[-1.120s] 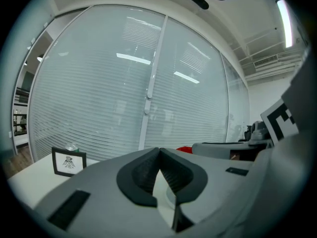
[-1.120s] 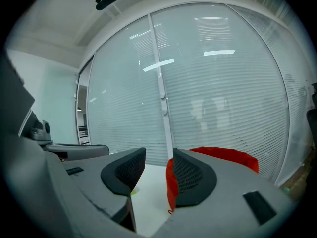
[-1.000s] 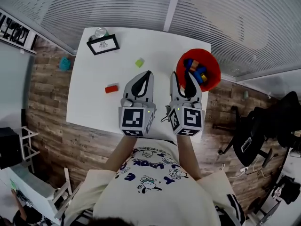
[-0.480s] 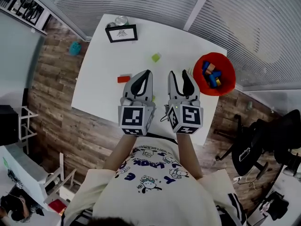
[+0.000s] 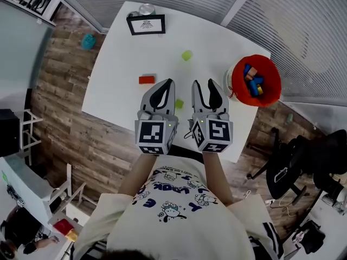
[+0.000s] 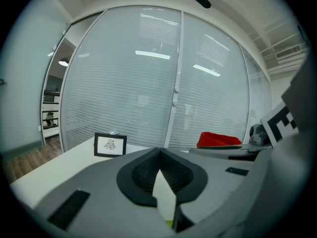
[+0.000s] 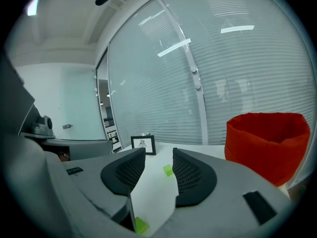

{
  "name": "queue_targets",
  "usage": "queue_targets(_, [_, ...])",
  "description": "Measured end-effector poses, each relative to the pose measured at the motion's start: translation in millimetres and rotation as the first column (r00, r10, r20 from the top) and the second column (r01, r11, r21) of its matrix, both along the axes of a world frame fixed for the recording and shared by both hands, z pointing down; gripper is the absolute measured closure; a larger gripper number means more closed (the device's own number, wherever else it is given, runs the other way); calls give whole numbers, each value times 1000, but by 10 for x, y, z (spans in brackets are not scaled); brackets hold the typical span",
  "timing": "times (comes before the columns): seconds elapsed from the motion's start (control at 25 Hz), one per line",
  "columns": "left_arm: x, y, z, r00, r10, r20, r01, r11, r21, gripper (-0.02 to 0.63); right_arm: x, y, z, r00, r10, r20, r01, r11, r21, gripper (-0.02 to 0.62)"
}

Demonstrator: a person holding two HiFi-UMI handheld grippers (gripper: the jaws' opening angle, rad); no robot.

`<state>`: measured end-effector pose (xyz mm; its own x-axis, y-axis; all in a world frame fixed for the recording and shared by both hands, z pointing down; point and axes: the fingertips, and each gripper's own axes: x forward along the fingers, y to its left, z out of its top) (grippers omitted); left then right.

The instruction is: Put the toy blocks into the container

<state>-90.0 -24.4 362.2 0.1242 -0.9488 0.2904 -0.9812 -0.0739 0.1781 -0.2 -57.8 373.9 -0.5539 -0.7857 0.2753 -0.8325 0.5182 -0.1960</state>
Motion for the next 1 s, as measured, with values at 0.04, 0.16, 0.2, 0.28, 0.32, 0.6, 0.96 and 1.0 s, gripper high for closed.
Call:
queue_targets(0.04, [5, 21, 26, 1000, 0, -2, 0, 1000, -6, 575, 2, 26, 36, 1000, -1, -2, 1, 1000, -9, 430])
queue_targets(0.16, [17, 78, 92, 1000, -2, -9, 2, 1000, -20, 575, 0, 99, 134, 1000, -11, -12, 11, 999, -30, 430])
queue_targets(0.2, [22, 95, 113, 1000, -3, -11, 3, 1000, -25, 575, -2, 121, 163, 1000, -14, -15, 14, 999, -37, 430])
queue_targets(0.28, [30, 131, 151, 1000, -5, -16, 5, 999, -34, 575, -13, 166, 212, 1000, -21, -18, 20, 999, -49, 430])
queue_targets(0.32, [30, 150, 171, 1000, -7, -17, 6, 999, -38, 575, -24, 188, 234, 999, -26, -21, 25, 998, -53, 430])
queue_targets(0.6, [-5, 316, 346, 999, -30, -33, 27, 997, -76, 575, -117, 337, 421, 997, -72, -40, 68, 993, -92, 430])
queue_targets(0.96, [-96, 511, 546, 996, -75, -47, 69, 990, -123, 575, -297, 550, 689, 985, -157, -69, 146, 979, -145, 430])
queue_targets(1.0, [-107, 528, 569, 996, -80, -48, 73, 989, -127, 575, -315, 570, 719, 984, -165, -73, 153, 977, -151, 430])
